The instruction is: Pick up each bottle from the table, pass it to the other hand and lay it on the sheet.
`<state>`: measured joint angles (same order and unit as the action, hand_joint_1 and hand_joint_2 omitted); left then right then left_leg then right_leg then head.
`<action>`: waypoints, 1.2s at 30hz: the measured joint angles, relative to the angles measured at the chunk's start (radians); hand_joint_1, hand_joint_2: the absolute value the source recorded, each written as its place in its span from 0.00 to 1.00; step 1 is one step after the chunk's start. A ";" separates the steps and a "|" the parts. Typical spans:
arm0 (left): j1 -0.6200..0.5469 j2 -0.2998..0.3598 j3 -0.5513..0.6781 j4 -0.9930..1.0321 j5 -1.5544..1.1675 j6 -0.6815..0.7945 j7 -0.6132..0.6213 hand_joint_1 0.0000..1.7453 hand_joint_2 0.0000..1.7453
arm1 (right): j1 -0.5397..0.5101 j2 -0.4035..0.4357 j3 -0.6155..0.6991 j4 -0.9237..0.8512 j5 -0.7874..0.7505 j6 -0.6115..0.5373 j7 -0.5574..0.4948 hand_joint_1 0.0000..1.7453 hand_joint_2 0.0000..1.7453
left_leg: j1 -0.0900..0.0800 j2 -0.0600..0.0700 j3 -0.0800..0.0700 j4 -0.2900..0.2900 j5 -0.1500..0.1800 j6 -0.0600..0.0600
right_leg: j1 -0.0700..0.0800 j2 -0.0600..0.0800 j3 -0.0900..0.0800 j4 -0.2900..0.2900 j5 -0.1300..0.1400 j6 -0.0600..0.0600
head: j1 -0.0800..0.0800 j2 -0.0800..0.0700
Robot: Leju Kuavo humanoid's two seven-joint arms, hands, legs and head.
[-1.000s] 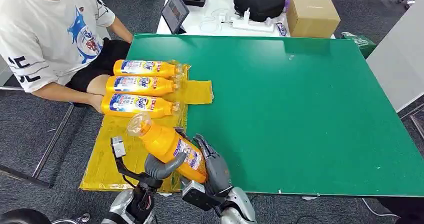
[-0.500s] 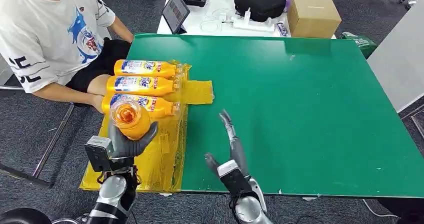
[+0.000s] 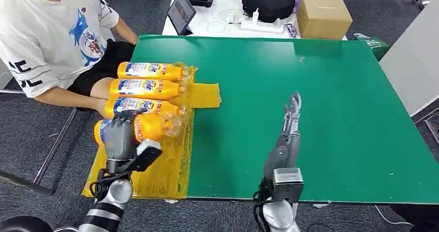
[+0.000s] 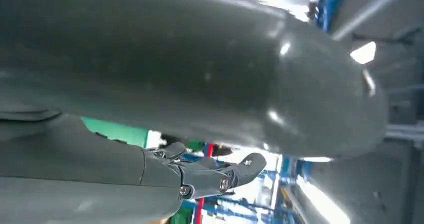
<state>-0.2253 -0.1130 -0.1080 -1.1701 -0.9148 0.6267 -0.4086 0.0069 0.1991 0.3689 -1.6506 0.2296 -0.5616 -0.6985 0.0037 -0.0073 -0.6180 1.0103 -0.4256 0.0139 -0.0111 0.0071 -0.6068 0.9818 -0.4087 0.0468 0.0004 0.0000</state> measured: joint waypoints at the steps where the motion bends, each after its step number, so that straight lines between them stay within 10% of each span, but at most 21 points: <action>1: -0.003 0.002 0.000 0.015 -0.003 0.001 0.003 1.00 1.00 | 0.000 0.000 -0.001 -0.007 0.000 0.000 0.000 0.00 0.00 | 0.000 0.000 0.000 0.000 0.000 0.000 | 0.000 0.000 0.000 0.000 0.000 0.000 | 0.000 0.000; 34: -0.167 0.143 -0.190 0.365 -0.384 -0.176 0.122 0.95 1.00 | -0.007 0.003 -0.050 -0.029 -0.088 0.148 0.004 0.00 0.00 | 0.000 -0.004 0.002 0.000 0.000 0.000 | 0.000 -0.001 0.005 0.000 0.000 0.000 | 0.000 0.000; 36: -0.180 0.151 -0.204 0.376 -0.376 -0.191 0.121 0.00 1.00 | -0.008 0.006 -0.054 -0.023 -0.090 0.155 0.005 0.00 0.00 | 0.000 -0.004 0.004 0.000 0.000 0.000 | 0.000 -0.001 0.007 0.000 0.000 0.000 | 0.000 0.000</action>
<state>-0.4050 0.0378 -0.3120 -0.7943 -1.2909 0.4353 -0.2880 -0.0007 0.2052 0.3147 -1.6732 0.1393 -0.4071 -0.6939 0.0037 -0.0108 -0.6139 1.0100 -0.4254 0.0138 -0.0111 0.0060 -0.6002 0.9815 -0.4091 0.0465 0.0008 0.0000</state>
